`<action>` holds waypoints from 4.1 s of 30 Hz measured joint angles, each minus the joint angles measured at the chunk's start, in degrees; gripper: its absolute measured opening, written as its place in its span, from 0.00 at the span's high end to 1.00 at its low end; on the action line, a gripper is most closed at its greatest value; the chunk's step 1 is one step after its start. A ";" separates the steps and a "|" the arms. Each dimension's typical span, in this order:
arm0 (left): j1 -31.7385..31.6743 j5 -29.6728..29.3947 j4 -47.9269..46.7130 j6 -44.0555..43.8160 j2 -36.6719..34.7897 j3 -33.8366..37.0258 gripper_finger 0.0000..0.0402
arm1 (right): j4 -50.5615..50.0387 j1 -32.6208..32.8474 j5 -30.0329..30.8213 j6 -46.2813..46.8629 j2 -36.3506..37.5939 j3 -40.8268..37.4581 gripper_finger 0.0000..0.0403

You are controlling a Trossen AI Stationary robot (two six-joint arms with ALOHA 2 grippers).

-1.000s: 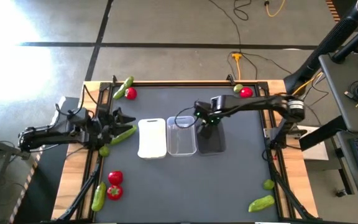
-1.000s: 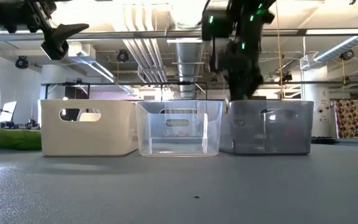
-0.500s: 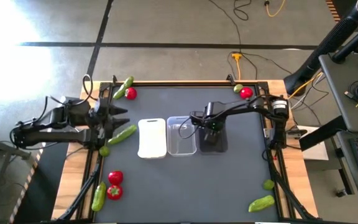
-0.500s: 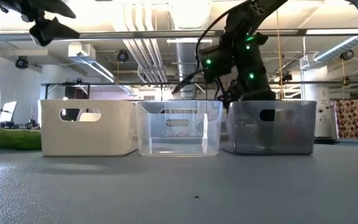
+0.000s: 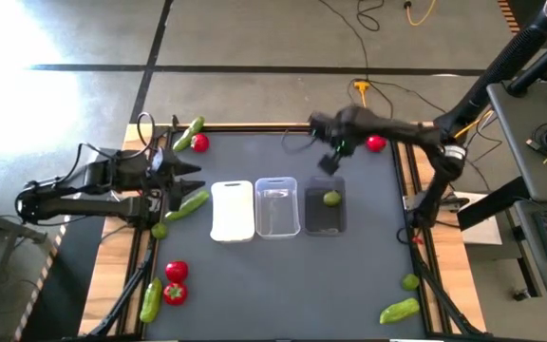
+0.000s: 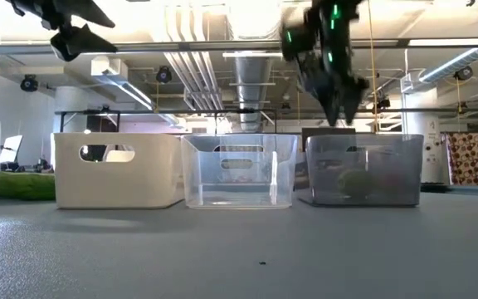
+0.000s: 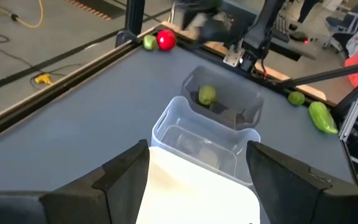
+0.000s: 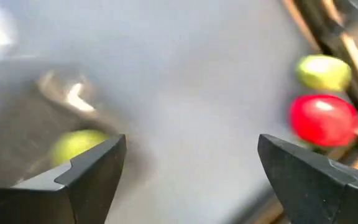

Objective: Sort produce into baskets
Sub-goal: Put the green lime into the black bin

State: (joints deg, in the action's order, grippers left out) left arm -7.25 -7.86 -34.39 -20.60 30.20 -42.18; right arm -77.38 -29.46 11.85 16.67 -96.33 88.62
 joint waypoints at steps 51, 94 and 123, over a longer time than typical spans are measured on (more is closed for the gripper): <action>-0.08 -11.09 -12.06 -10.84 3.25 -16.97 0.37 | 11.50 -18.96 -8.13 2.79 -14.12 3.60 0.37; 9.20 11.36 -6.70 -2.84 -3.44 -12.80 0.37 | 6.07 26.31 -2.87 53.83 -8.81 3.10 0.10; 9.36 22.41 30.58 -9.58 -2.43 15.96 0.37 | 1.29 68.57 -38.49 31.12 0.67 -25.56 0.09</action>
State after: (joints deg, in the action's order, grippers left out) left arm 2.11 14.56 -3.81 -30.18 27.77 -26.22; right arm -76.10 39.10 -26.64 47.80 -95.66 63.06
